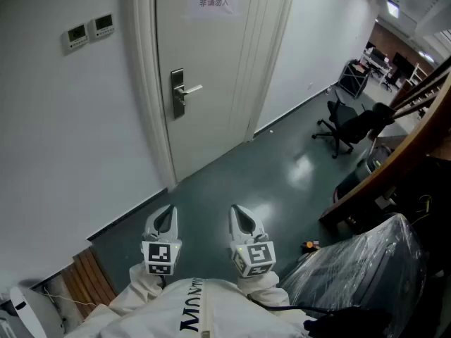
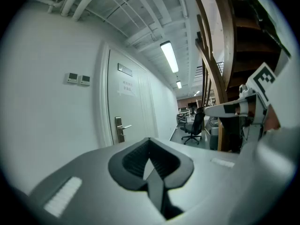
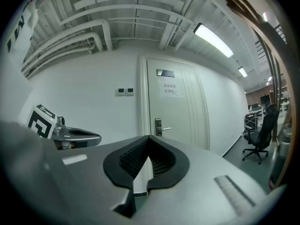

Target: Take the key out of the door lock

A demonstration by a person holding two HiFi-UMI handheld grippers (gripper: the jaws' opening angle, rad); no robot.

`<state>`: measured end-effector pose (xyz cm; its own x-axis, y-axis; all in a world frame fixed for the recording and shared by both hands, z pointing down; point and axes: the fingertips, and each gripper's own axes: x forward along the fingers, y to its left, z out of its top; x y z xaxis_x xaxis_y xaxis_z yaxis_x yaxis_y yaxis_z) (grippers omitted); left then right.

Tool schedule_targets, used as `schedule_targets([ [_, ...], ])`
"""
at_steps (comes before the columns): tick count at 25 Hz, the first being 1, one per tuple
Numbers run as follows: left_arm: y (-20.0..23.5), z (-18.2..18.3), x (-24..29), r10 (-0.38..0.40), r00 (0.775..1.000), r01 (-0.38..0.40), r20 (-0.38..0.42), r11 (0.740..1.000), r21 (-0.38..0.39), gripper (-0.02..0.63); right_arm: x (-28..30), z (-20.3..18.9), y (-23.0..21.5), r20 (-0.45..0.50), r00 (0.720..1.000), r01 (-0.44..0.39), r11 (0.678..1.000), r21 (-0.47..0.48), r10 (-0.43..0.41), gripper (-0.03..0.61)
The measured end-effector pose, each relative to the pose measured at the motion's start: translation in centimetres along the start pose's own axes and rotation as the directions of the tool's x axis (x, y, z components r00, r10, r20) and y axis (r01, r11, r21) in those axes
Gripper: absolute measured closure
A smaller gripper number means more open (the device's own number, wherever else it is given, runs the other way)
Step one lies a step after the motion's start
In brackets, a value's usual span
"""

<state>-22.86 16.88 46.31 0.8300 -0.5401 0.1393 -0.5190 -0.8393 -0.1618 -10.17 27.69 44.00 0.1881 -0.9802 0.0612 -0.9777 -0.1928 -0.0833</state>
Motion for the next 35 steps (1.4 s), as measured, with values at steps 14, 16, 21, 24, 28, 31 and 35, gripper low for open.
schedule_targets([
  [14, -4.0, 0.0, 0.5, 0.005, 1.000, -0.005, -0.020, 1.000, 0.004, 0.614, -2.6, -1.3, -3.0, -0.031, 0.999, -0.028, 0.999, 0.030, 0.029, 0.583],
  [16, -4.5, 0.0, 0.7, 0.010, 1.000, -0.010, -0.022, 1.000, 0.008, 0.614, -2.8, -1.2, -3.4, -0.021, 0.999, -0.045, 0.998, 0.051, 0.046, 0.583],
  [21, -5.7, -0.2, 1.0, 0.022, 0.999, -0.022, -0.029, 1.000, 0.015, 0.614, -3.2, -1.8, -4.6, -0.014, 0.998, -0.066, 0.995, 0.073, 0.067, 0.583],
  [24, -6.1, -0.7, 1.0, 0.027, 0.999, -0.027, -0.046, 1.000, 0.010, 0.614, -3.3, -2.3, -5.0, -0.024, 0.997, -0.074, 0.993, 0.089, 0.076, 0.583],
  [28, -6.5, -0.5, 1.5, 0.025, 0.998, -0.023, -0.049, 0.999, 0.024, 0.614, -3.1, -2.3, -5.6, -0.023, 0.997, -0.073, 0.993, 0.094, 0.075, 0.583],
  [31, -6.4, -0.6, 2.2, 0.024, 0.998, -0.022, -0.050, 0.999, 0.032, 0.614, -2.5, -2.6, -6.1, -0.020, 0.997, -0.074, 0.992, 0.098, 0.077, 0.583],
  [35, -5.8, -1.1, 3.5, 0.022, 0.998, -0.020, -0.060, 1.000, 0.024, 0.614, -1.1, -3.3, -6.5, -0.040, 0.996, -0.076, 0.992, 0.105, 0.080, 0.583],
])
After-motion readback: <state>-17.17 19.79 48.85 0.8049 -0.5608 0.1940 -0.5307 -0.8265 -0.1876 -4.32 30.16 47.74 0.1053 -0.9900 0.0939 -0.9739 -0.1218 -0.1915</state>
